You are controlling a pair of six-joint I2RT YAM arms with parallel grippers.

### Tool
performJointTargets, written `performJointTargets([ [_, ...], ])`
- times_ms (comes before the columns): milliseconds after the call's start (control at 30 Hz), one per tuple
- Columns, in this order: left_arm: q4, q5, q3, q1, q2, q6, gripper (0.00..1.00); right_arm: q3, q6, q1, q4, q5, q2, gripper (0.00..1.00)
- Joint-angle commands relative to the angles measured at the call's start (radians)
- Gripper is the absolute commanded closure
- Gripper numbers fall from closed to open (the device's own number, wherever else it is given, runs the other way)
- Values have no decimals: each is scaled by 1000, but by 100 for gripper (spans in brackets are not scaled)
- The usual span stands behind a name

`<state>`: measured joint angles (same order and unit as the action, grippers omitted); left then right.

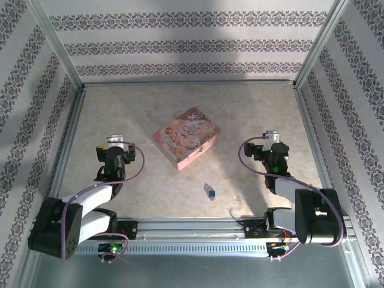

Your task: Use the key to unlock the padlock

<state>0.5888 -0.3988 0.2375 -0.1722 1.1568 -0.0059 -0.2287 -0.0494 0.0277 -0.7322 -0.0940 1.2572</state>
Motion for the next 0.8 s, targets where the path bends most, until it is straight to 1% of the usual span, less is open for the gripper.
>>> performJointTargets([
  [0, 208, 106, -1, 21, 65, 51, 1, -32, 15, 18, -226, -65, 93, 2],
  [133, 347, 164, -1, 40, 156, 84, 1, -31, 8, 19, -453, -101, 298, 2],
  [167, 375, 178, 1, 47, 178, 88, 1, -34, -1, 22, -469, -106, 309, 2],
  [233, 415, 207, 11, 63, 218, 83, 1, -59, 1, 24, -346, -73, 264, 1],
  [300, 452, 256, 25, 91, 283, 43, 1, -90, -20, 26, -320, -41, 285, 1],
  [400, 599, 271, 30, 105, 439, 40, 1, -137, -8, 12, -229, -4, 272, 1],
  [433, 652, 268, 32, 106, 475, 49, 1, -139, -7, 9, -232, 2, 274, 2],
  [467, 634, 276, 33, 108, 462, 44, 1, -138, -7, 8, -237, 6, 277, 1],
  [500, 546, 280, 48, 112, 428, 32, 1, -139, -7, 6, -235, 11, 277, 2],
  [533, 509, 285, 60, 115, 423, 29, 1, -141, -6, 4, -233, 14, 277, 2],
  [600, 502, 284, 97, 119, 454, 35, 1, -141, -5, 2, -231, 20, 277, 2],
  [633, 417, 284, 128, 123, 439, 22, 1, -142, -4, 0, -231, 22, 277, 2],
  [667, 351, 315, 147, 144, 430, 5, 1, -142, -3, -1, -230, 23, 277, 2],
  [700, 371, 351, 145, 166, 439, -6, 1, -143, -2, -3, -228, 26, 275, 1],
  [733, 393, 356, 139, 168, 443, -5, 1, -144, 1, -6, -226, 30, 276, 2],
  [767, 372, 354, 144, 168, 436, -8, 1, -146, 4, -10, -221, 37, 275, 2],
])
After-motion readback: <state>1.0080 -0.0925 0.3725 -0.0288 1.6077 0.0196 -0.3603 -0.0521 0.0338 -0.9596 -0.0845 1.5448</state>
